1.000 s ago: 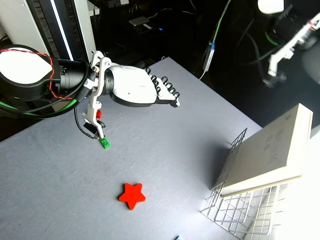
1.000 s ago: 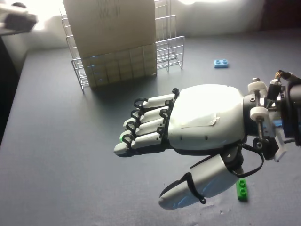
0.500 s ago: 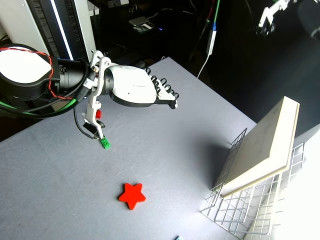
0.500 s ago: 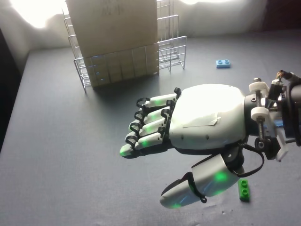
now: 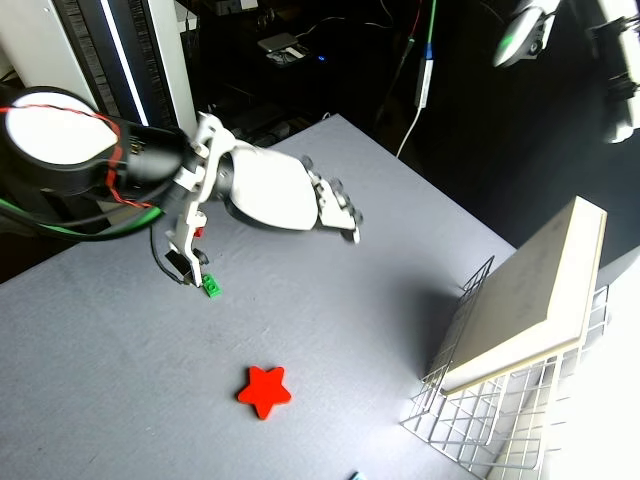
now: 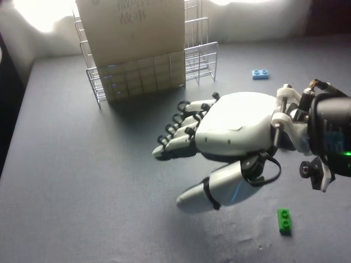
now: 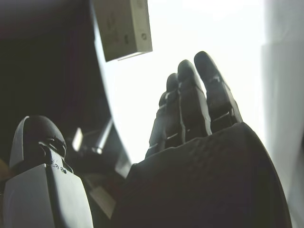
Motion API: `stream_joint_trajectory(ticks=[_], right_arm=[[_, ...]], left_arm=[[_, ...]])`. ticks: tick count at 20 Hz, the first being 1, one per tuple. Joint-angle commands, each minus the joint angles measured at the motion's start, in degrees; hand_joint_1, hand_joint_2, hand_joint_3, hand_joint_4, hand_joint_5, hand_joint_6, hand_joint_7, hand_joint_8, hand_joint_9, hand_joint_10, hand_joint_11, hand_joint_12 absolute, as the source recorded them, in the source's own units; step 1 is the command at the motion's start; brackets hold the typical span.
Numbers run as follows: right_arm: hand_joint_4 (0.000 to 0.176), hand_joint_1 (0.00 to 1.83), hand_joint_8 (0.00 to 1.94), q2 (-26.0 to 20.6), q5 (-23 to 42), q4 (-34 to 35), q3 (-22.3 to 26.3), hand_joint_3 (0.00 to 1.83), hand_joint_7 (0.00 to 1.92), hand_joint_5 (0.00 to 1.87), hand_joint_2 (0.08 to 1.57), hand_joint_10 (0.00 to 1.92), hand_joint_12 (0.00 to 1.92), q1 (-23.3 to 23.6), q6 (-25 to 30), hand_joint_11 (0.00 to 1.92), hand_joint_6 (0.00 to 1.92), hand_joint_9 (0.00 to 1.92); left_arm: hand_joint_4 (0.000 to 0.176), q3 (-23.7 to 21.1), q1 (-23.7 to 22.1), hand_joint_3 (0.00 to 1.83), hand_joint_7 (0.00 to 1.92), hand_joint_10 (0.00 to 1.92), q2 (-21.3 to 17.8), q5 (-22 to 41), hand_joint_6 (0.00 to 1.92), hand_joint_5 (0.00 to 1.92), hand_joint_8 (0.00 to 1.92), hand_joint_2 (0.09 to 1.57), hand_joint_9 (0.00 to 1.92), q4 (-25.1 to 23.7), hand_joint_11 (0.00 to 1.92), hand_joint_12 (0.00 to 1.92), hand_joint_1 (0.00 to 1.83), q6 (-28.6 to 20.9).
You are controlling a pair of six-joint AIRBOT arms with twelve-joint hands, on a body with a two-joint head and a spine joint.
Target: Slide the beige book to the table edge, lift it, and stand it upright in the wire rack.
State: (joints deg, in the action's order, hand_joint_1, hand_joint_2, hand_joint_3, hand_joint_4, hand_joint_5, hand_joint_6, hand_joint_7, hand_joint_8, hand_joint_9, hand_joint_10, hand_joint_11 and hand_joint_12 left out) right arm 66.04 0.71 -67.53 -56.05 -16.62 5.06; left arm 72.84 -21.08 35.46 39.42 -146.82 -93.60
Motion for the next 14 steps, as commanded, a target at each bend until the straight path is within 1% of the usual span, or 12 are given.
stream_joint_trajectory(ticks=[1,2,3,5,7,8,9,10,11,12,13,14], right_arm=[[0.000,0.00,0.01,0.08,-0.01,0.53,0.19,0.00,0.47,0.42,1.17,0.01,0.81,0.77,0.09,0.06,0.00,0.42],[0.000,0.00,0.01,0.27,-0.83,0.53,0.19,0.00,0.50,0.45,1.17,0.02,0.83,0.76,-0.18,0.08,0.01,0.46],[0.000,0.01,0.01,0.53,-2.86,0.53,0.25,0.00,0.54,0.48,1.19,0.01,0.89,0.77,-0.21,0.09,0.01,0.50],[0.000,0.02,0.01,0.57,-7.44,0.50,0.69,0.00,0.58,0.49,1.20,0.01,0.97,0.76,-1.97,0.10,0.00,0.55],[0.000,0.01,0.01,0.53,-12.72,0.06,0.83,0.00,0.68,0.58,1.19,0.03,1.00,0.48,-2.66,0.19,0.01,0.65],[0.000,0.00,0.01,0.54,-14.42,0.06,0.81,0.00,0.73,0.61,1.19,0.03,1.05,0.35,-2.66,0.23,0.01,0.71],[0.000,0.01,0.01,0.55,-14.58,0.04,0.80,0.00,0.80,0.66,1.20,0.04,1.13,0.24,-2.66,0.27,0.01,0.79],[0.000,0.00,0.02,0.60,-14.16,0.03,0.82,0.00,0.85,0.71,1.20,0.05,1.19,0.19,-2.66,0.29,0.01,0.84],[0.000,0.00,0.04,0.67,-13.53,0.03,0.83,0.00,0.95,0.79,1.21,0.10,1.31,0.14,-2.66,0.33,0.03,0.94],[0.000,0.08,0.07,0.70,-12.66,0.02,0.84,0.00,1.06,0.90,1.23,0.53,1.49,0.14,-2.66,0.33,0.03,0.88],[0.000,0.17,0.24,0.70,-12.47,0.02,0.84,0.00,1.15,1.06,1.24,0.98,1.63,0.14,-2.66,0.40,0.05,0.85],[0.000,0.17,0.72,0.70,-12.42,-0.02,0.87,0.00,1.03,1.10,1.25,1.24,1.67,0.12,-2.66,0.45,0.08,0.81]], left_arm=[[0.000,-0.18,-0.62,0.00,0.38,0.02,-0.74,-1.59,0.01,0.20,0.01,0.96,0.40,2.54,0.00,0.88,0.60,2.06],[0.000,-0.47,-0.63,0.00,0.41,0.02,-0.93,-0.72,0.02,0.23,0.02,0.95,0.43,2.55,0.00,0.93,0.62,4.38],[0.000,-0.97,-0.64,0.00,0.47,0.04,-1.22,0.09,0.03,0.29,0.03,0.94,0.48,2.43,0.00,1.00,0.71,6.85],[0.000,-2.02,-1.05,0.00,0.49,0.04,-1.44,2.64,0.03,0.32,0.03,0.95,0.50,-0.45,0.00,0.97,0.71,7.67],[0.000,-3.99,-1.54,0.00,0.58,0.06,-1.85,3.83,0.04,0.40,0.04,0.93,0.58,-1.87,0.03,1.09,0.71,9.69],[0.000,-4.75,-1.30,0.00,0.61,0.09,-2.00,3.84,0.07,0.45,0.06,0.94,0.59,-2.21,0.01,1.19,0.76,9.78],[0.000,-5.54,-0.86,0.00,0.53,0.61,-2.15,3.83,0.30,0.46,0.45,0.96,0.44,-2.75,0.00,1.30,0.82,9.77],[0.000,-6.35,-0.30,0.00,0.43,1.03,-2.27,3.84,0.64,0.40,0.91,0.97,0.35,-3.12,0.01,1.43,0.82,9.79],[0.000,-6.95,0.41,0.00,0.35,1.61,-2.42,3.87,1.12,0.30,1.47,0.97,0.32,-3.06,0.08,1.78,0.79,9.81],[0.000,-7.41,1.15,0.00,0.37,1.86,-2.56,3.90,1.45,0.28,1.81,0.96,0.40,-2.45,0.27,1.89,0.86,9.93],[0.000,-7.54,1.30,0.00,0.45,1.91,-2.58,3.90,1.78,0.32,1.90,0.94,0.52,-2.37,0.50,1.92,0.89,9.93],[0.000,-7.65,1.31,0.00,0.49,1.92,-2.57,3.90,1.89,0.36,1.92,0.96,0.58,-2.24,0.61,1.92,0.82,9.93]])
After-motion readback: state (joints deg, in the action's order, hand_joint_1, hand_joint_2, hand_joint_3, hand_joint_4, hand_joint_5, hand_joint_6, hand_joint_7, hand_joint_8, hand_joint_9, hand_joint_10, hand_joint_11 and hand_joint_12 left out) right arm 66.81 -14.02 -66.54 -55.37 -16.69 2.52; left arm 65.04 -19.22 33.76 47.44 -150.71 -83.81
